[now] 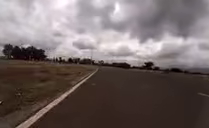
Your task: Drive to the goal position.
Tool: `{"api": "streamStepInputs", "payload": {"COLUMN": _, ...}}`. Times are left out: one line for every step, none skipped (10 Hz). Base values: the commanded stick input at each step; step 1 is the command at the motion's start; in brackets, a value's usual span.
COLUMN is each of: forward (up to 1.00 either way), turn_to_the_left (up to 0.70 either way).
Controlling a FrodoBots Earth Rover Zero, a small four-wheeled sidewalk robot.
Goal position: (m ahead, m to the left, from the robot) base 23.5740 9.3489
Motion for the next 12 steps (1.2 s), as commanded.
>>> {"api": "streamStepInputs", "payload": {"forward": 0.5, "turn_to_the_left": 0.0}}
{"api": "streamStepInputs", "payload": {"forward": 0.5, "turn_to_the_left": 0.0}}
{"api": "streamStepInputs", "payload": {"forward": 0.5, "turn_to_the_left": 0.0}}
{"api": "streamStepInputs", "payload": {"forward": 0.5, "turn_to_the_left": 0.0}}
{"api": "streamStepInputs", "payload": {"forward": 0.5, "turn_to_the_left": 0.0}}
{"api": "streamStepInputs", "payload": {"forward": 0.5, "turn_to_the_left": 0.0}}
{"api": "streamStepInputs", "payload": {"forward": 0.5, "turn_to_the_left": 0.0}}
{"api": "streamStepInputs", "payload": {"forward": 0.5, "turn_to_the_left": 0.0}}
{"api": "streamStepInputs", "payload": {"forward": 0.5, "turn_to_the_left": 0.0}}
{"api": "streamStepInputs", "payload": {"forward": 0.5, "turn_to_the_left": 0.0}}
{"api": "streamStepInputs", "payload": {"forward": 0.5, "turn_to_the_left": 0.0}}
{"api": "streamStepInputs", "payload": {"forward": 0.5, "turn_to_the_left": 0.0}}
